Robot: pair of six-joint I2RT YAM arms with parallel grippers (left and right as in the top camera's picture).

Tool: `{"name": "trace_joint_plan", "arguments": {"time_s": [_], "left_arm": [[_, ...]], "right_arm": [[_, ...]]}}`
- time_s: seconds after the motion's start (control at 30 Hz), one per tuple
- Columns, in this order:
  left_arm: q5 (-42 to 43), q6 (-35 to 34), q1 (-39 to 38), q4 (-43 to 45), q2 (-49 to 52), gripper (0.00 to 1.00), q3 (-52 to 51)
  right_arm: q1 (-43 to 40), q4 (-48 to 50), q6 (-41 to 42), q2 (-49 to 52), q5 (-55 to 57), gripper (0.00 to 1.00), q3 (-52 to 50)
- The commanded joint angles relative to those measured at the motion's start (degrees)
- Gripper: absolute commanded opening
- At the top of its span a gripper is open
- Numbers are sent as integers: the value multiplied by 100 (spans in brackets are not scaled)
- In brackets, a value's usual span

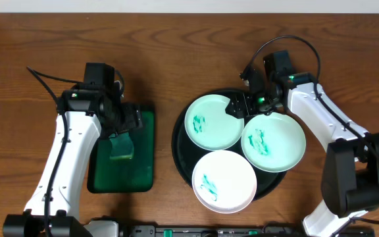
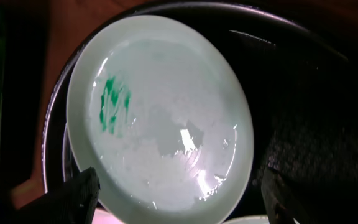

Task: Clean dirty plates on tray and stack at the side
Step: 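Grip the rim of the top-left plate with the right gripper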

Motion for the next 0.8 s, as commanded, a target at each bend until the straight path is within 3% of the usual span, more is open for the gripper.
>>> {"name": "trace_joint_plan", "arguments": {"time_s": [0.0,0.47,0.77], "left_arm": [[-31,92,13,-17,-37,80,114],[-31,92,13,-17,-37,80,114],[-28,94,13,-15,-37,80,114]], "right_arm": [[39,170,229,219,-31,82,-24],[63,367,1126,949,297,62,-24],[98,398,1123,1014,299,23,-24]]}}
